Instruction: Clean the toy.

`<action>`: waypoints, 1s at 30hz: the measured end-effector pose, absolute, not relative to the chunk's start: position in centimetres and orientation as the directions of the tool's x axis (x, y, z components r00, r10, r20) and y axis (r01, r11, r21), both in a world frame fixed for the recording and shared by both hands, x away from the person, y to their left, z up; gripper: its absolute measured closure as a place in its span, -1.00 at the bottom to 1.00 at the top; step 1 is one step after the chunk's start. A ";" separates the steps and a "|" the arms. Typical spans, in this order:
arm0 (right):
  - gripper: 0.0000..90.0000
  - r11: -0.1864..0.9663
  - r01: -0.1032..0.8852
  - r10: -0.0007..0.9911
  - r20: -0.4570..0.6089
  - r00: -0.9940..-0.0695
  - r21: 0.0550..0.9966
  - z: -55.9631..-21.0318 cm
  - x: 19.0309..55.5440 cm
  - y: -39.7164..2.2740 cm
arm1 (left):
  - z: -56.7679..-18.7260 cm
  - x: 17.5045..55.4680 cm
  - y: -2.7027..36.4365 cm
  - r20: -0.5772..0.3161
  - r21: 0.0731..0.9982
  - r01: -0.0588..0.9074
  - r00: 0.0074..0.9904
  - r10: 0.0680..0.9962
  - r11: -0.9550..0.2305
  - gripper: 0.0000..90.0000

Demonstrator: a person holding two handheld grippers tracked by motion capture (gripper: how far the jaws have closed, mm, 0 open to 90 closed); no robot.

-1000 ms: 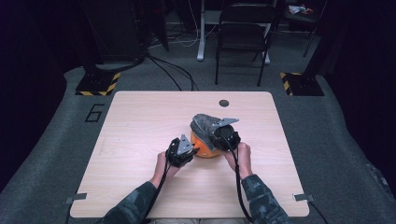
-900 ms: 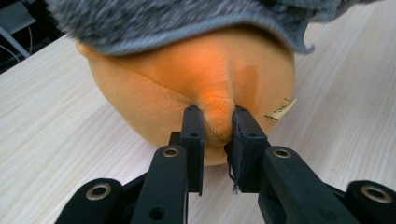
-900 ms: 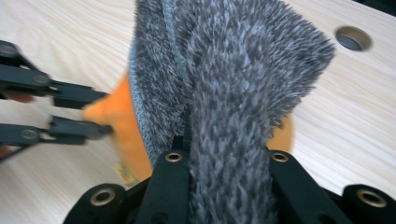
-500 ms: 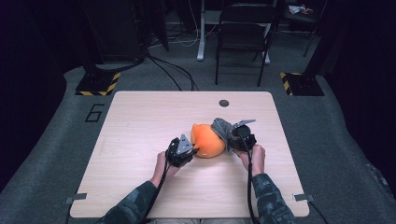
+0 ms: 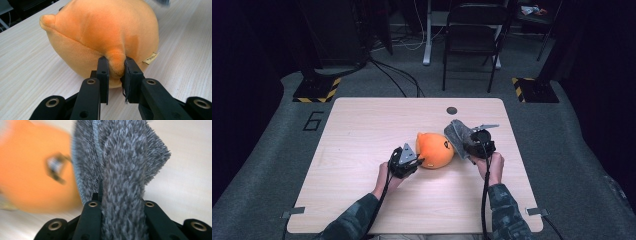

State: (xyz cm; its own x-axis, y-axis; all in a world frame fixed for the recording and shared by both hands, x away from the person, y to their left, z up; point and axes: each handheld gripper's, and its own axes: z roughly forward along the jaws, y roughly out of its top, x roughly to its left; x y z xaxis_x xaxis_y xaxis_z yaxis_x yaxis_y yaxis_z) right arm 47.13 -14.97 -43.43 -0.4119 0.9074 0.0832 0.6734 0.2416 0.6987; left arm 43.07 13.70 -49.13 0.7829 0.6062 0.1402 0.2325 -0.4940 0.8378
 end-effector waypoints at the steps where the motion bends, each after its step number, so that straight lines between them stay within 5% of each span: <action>1: 0.75 0.240 0.655 0.903 0.083 -0.421 0.717 -42.8 46.8 -14.7 | -49.1 43.1 13.7 0.141 0.838 0.231 0.784 0.605 -0.494 0.71; 7: 0.75 0.374 0.631 0.847 0.027 -0.531 0.680 -43.5 46.3 -10.4 | -49.0 43.0 13.7 0.146 0.841 0.222 0.785 0.603 -0.493 0.67; 11: 0.76 0.364 0.645 0.858 0.028 -0.513 0.672 -44.8 46.6 -10.2 | -48.7 42.7 13.7 0.154 0.846 0.220 0.771 0.618 -0.485 0.34; 16: 0.76 0.363 0.633 0.856 0.023 -0.516 0.684 -44.1 46.5 -10.3 | -48.9 42.8 13.1 0.177 0.848 0.204 0.761 0.624 -0.489 0.70; 24: 0.76 0.465 0.518 0.774 -0.047 -0.631 0.718 -42.1 44.5 -5.4 | -48.8 42.7 13.0 0.180 0.849 0.195 0.769 0.614 -0.492 0.74; 30: 0.76 0.455 0.545 0.794 -0.043 -0.607 0.705 -42.9 45.1 -6.4 | -49.0 42.8 13.2 0.176 0.844 0.206 0.767 0.617 -0.496 0.76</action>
